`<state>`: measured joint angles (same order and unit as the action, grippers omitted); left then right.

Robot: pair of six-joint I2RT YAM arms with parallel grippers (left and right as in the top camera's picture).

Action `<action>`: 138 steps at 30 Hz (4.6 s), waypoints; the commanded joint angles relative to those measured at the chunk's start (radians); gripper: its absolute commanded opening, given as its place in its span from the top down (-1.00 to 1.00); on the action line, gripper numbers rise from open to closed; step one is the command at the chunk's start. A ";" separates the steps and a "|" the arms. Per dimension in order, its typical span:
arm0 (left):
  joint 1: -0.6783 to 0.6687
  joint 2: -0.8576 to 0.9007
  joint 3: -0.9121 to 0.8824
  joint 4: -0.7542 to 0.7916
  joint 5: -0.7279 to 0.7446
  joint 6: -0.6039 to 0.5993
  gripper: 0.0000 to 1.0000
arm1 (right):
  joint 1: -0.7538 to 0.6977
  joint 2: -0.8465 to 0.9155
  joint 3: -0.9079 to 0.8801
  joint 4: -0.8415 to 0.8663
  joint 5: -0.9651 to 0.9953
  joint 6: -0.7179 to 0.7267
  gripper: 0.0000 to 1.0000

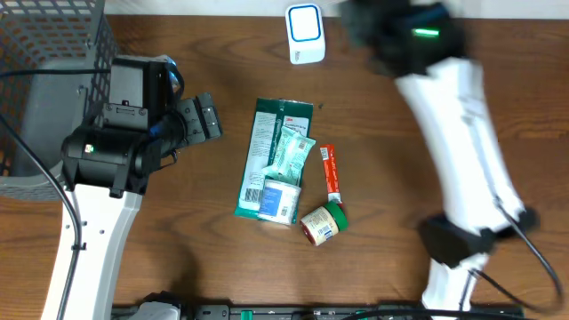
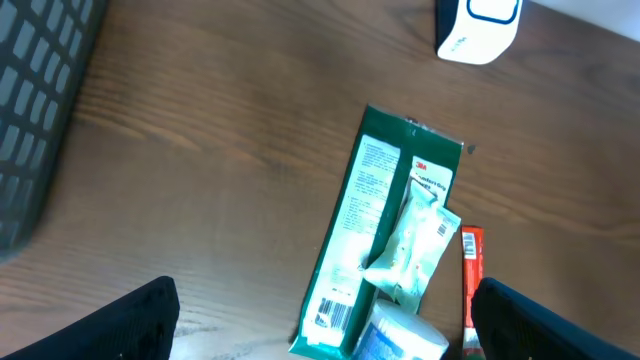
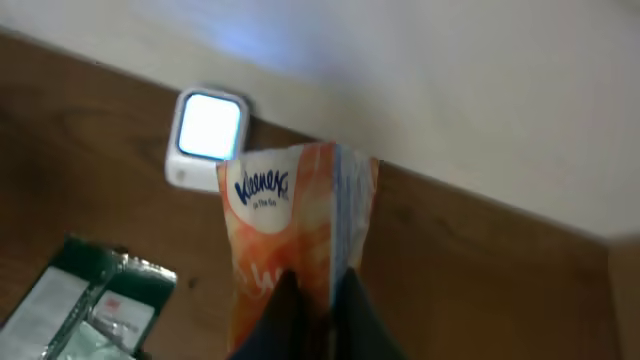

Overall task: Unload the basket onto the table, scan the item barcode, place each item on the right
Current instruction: 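Move the Kleenex pack to the right edge and release it, then reach the right gripper to the red Nescafe stick and grasp it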

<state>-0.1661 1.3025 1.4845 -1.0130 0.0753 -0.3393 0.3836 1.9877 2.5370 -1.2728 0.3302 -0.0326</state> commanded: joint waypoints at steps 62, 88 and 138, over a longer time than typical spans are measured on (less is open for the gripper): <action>0.003 -0.001 0.006 0.000 -0.006 0.013 -0.87 | -0.775 -0.049 -0.993 0.197 -0.774 0.046 -0.99; 0.003 -0.001 0.006 0.000 -0.006 0.013 -0.87 | -0.082 -0.050 -1.017 0.215 -0.514 0.309 -0.71; 0.003 -0.001 0.006 0.000 -0.006 0.013 -0.87 | -0.150 -0.052 -1.246 0.392 -0.499 0.434 -0.22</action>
<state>-0.1661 1.3025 1.4845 -1.0134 0.0753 -0.3397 0.2295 1.9308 1.3399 -0.8852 -0.0689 0.2825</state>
